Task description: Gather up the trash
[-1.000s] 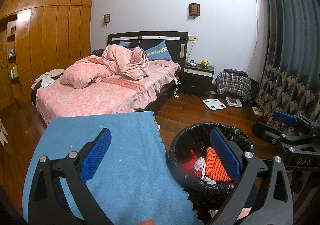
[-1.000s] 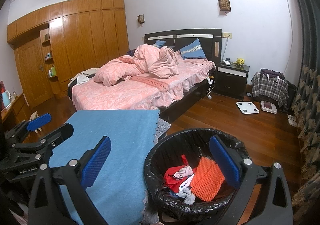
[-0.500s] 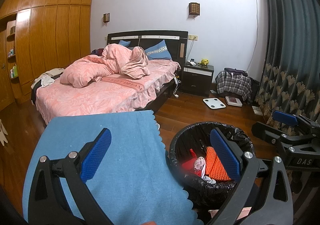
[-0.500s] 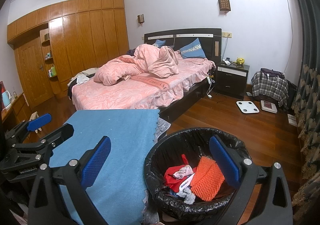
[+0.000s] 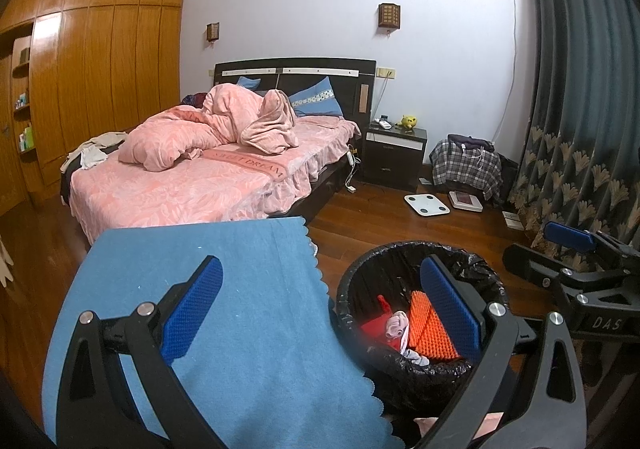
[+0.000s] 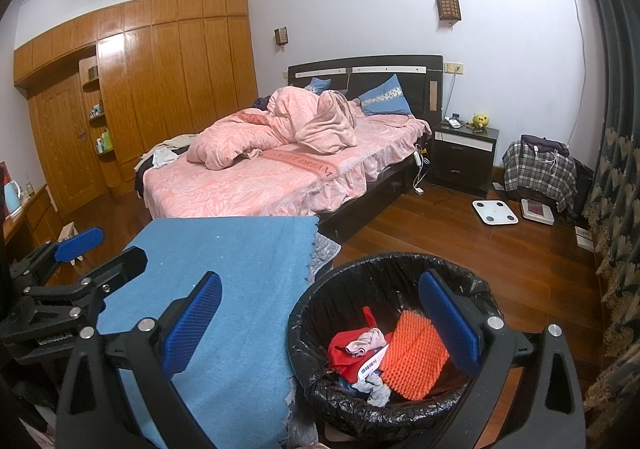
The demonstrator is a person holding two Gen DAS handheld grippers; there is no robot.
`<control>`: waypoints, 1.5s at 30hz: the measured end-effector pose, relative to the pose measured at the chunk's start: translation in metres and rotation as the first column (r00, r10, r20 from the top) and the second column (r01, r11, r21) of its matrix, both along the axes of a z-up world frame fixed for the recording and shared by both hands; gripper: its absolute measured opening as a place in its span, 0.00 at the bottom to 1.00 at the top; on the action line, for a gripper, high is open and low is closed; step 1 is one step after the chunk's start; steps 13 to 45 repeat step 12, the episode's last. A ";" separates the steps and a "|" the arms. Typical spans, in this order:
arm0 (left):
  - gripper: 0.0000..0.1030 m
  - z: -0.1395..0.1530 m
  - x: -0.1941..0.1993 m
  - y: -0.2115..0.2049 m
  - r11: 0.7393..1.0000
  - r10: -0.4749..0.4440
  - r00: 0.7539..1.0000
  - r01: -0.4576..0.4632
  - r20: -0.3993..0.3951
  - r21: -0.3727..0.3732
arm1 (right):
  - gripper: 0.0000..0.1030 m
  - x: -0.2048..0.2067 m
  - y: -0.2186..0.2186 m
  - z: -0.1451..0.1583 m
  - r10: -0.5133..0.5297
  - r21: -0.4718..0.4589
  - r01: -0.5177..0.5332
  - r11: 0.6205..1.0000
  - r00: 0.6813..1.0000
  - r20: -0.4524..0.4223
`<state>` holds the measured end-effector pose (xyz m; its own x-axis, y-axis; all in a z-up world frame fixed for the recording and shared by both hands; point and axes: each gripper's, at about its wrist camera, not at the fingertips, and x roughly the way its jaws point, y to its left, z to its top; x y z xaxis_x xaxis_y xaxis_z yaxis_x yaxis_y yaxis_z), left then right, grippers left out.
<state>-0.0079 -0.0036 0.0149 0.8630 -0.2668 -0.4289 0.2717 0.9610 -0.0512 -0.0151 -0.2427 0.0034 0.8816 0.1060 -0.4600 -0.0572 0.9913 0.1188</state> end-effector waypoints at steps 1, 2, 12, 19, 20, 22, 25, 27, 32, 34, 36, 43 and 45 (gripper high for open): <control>0.94 0.000 -0.001 0.000 1.000 0.001 1.000 -0.001 0.001 0.001 | 0.94 0.000 0.001 0.000 0.000 0.000 0.000 1.000 1.000 -0.001; 0.94 0.001 -0.001 0.002 1.000 -0.001 1.000 0.001 0.000 -0.001 | 0.94 0.000 0.001 0.000 0.000 0.000 0.000 1.000 1.000 0.000; 0.94 0.002 -0.002 0.003 1.000 -0.001 1.000 0.001 -0.003 -0.002 | 0.94 0.000 0.000 0.001 0.000 -0.001 0.000 1.000 1.000 0.000; 0.94 0.002 -0.002 0.003 1.000 -0.001 1.000 0.001 -0.003 -0.002 | 0.94 0.000 0.000 0.001 0.000 -0.001 0.000 1.000 1.000 0.000; 0.94 0.002 -0.002 0.003 1.000 -0.001 1.000 0.001 -0.003 -0.002 | 0.94 0.000 0.000 0.001 0.000 -0.001 0.000 1.000 1.000 0.000; 0.94 0.002 -0.002 0.003 1.000 -0.001 1.000 0.001 -0.003 -0.002 | 0.94 0.000 0.000 0.001 0.000 -0.001 0.000 1.000 1.000 0.000; 0.94 0.002 -0.002 0.003 1.000 -0.001 1.000 0.001 -0.003 -0.002 | 0.94 0.000 0.000 0.001 0.000 -0.001 0.000 1.000 1.000 0.000; 0.94 0.002 -0.002 0.003 1.000 -0.001 1.000 0.001 -0.003 -0.002 | 0.94 0.000 0.000 0.001 0.000 -0.001 0.000 1.000 1.000 0.000; 0.94 0.002 -0.002 0.003 1.000 -0.001 1.000 0.001 -0.003 -0.002 | 0.94 0.000 0.000 0.001 0.000 -0.001 0.000 1.000 1.000 0.000; 0.94 0.002 -0.002 0.003 1.000 -0.001 1.000 0.001 -0.003 -0.002 | 0.94 0.000 0.000 0.001 0.000 -0.001 0.000 1.000 1.000 0.000; 0.94 0.002 -0.002 0.003 1.000 -0.001 1.000 0.001 -0.003 -0.002 | 0.94 0.000 0.000 0.001 0.000 -0.001 0.000 1.000 1.000 0.000; 0.94 0.002 -0.002 0.003 1.000 -0.001 1.000 0.001 -0.003 -0.002 | 0.94 0.000 0.000 0.001 0.000 -0.001 0.000 1.000 1.000 0.000; 0.94 0.002 -0.002 0.003 1.000 -0.001 1.000 0.001 -0.003 -0.002 | 0.94 0.000 0.000 0.001 0.000 -0.001 0.000 1.000 1.000 0.000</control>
